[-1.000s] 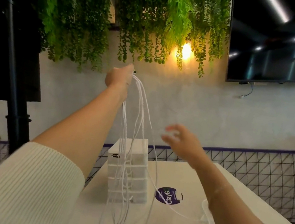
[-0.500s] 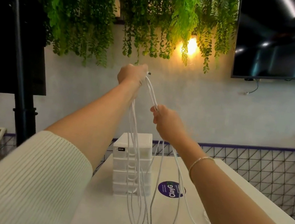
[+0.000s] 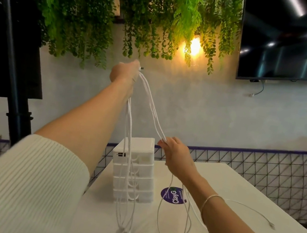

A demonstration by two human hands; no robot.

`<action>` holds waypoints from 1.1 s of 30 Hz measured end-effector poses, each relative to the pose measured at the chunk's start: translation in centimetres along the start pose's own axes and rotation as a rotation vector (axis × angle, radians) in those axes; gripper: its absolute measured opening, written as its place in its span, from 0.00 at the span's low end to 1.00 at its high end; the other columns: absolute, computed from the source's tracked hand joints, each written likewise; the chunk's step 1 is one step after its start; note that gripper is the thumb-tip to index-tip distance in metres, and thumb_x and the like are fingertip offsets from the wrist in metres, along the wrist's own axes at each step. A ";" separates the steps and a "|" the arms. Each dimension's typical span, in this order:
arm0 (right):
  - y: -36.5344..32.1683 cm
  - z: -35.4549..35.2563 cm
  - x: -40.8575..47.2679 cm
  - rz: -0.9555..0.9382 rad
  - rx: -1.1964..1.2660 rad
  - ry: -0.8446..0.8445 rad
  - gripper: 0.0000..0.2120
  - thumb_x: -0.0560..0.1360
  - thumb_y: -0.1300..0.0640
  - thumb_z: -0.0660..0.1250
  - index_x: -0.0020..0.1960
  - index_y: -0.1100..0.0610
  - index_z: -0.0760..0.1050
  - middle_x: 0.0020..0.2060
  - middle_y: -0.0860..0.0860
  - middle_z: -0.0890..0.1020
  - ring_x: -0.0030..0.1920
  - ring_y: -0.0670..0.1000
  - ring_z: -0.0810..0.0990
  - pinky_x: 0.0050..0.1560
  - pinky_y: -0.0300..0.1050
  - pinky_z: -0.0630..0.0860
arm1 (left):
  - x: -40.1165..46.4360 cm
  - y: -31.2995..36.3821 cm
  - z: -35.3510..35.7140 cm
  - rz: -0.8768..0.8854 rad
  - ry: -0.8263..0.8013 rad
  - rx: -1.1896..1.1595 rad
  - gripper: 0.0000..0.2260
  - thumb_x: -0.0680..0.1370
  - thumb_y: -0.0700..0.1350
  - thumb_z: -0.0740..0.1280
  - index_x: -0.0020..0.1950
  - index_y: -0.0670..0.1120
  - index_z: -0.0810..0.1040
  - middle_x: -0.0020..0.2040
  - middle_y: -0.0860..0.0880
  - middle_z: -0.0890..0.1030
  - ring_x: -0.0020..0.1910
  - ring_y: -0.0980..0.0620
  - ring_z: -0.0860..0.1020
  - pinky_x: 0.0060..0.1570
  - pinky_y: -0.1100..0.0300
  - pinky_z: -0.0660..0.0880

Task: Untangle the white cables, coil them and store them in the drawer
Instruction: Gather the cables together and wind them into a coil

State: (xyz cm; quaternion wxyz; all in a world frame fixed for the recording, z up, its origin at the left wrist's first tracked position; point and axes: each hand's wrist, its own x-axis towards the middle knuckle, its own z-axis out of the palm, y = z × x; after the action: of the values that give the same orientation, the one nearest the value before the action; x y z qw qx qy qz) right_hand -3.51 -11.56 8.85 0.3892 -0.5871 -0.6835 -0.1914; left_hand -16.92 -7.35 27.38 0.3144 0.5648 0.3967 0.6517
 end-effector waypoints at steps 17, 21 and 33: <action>4.9 4.6 -4.6 0.004 -0.124 0.067 0.04 0.73 0.61 0.69 0.44 0.62 0.77 0.30 0.54 0.80 0.23 0.53 0.76 0.21 0.47 0.77 | 0.8 -0.3 -0.6 0.020 0.040 0.033 0.18 0.76 0.45 0.62 0.64 0.40 0.72 0.53 0.46 0.74 0.52 0.48 0.75 0.52 0.56 0.75; 5.3 4.7 -5.5 0.005 -0.138 0.007 0.06 0.75 0.58 0.67 0.48 0.61 0.77 0.38 0.53 0.81 0.29 0.50 0.75 0.28 0.38 0.74 | 0.8 -0.4 -0.6 0.009 0.045 0.017 0.17 0.76 0.45 0.61 0.63 0.40 0.73 0.56 0.45 0.76 0.54 0.48 0.76 0.51 0.57 0.75; 10.6 6.7 -10.6 0.086 -0.521 -0.223 0.13 0.58 0.58 0.80 0.38 0.56 0.78 0.29 0.51 0.81 0.31 0.50 0.76 0.28 0.42 0.73 | 2.1 0.6 -1.8 -0.018 0.076 -0.031 0.15 0.76 0.45 0.62 0.61 0.42 0.74 0.48 0.48 0.74 0.45 0.50 0.73 0.45 0.59 0.74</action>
State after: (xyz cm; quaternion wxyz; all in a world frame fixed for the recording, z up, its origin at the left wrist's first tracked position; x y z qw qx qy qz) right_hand 4.62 -11.20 -5.42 0.1555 -0.7133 -0.6243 -0.2782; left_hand -18.99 -6.07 28.83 0.3138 0.5311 0.4034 0.6758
